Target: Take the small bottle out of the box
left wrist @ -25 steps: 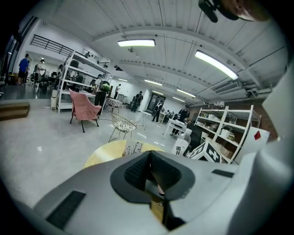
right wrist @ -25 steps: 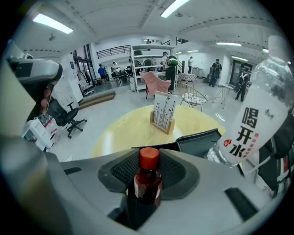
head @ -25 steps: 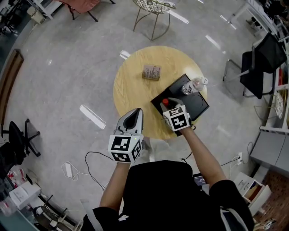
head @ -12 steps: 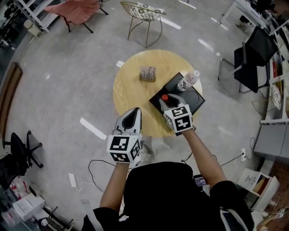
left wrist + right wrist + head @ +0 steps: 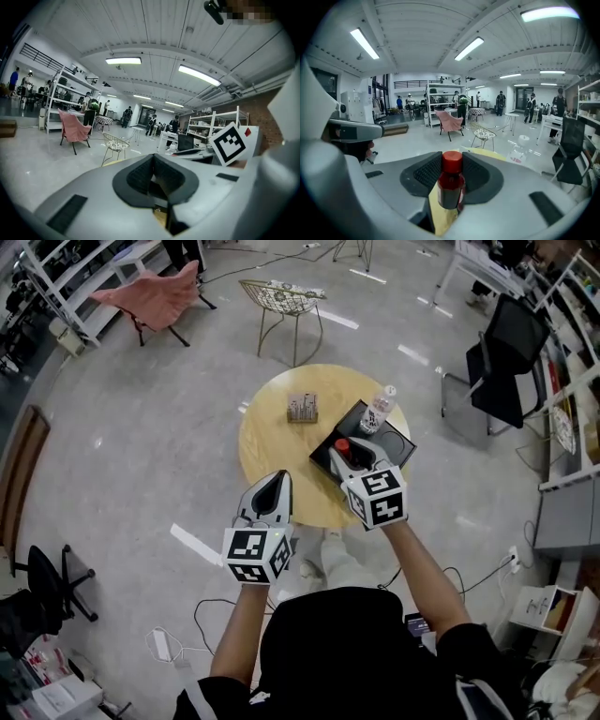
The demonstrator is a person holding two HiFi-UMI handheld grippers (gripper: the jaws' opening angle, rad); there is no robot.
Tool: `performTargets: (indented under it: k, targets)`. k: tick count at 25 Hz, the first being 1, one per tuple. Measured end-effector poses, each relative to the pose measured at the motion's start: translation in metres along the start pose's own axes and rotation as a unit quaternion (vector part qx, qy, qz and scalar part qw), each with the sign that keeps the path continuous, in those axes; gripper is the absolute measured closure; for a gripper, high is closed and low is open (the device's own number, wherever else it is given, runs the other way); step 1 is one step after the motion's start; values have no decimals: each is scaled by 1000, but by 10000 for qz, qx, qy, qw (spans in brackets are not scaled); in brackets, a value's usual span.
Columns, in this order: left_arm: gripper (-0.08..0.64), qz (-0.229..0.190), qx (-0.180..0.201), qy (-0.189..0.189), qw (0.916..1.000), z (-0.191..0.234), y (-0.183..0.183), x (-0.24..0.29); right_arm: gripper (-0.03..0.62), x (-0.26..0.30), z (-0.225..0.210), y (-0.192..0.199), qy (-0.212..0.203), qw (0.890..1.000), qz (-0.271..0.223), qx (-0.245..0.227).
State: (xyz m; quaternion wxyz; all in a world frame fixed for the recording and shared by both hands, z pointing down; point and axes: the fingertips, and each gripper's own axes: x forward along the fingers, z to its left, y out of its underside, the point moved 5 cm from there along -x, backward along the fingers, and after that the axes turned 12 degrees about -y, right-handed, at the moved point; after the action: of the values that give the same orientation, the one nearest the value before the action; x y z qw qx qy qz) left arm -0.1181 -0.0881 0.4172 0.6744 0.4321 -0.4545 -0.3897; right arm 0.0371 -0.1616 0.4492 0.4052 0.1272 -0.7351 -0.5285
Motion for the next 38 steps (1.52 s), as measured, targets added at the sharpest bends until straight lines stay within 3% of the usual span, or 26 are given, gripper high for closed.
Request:
performTargets:
  k: [8, 21, 38]
  targets:
    - [549, -341, 141, 192, 9991, -7, -17, -30, 463, -40, 34, -20, 142, 9986, -483, -158]
    - [549, -789, 331, 388, 9956, -41, -52, -49, 463, -105, 52, -64, 162, 9923, -1152, -426]
    - [549, -989, 490, 137, 9938, -121, -34, -119, 463, -205, 78, -41, -141, 9868, -1523, -524]
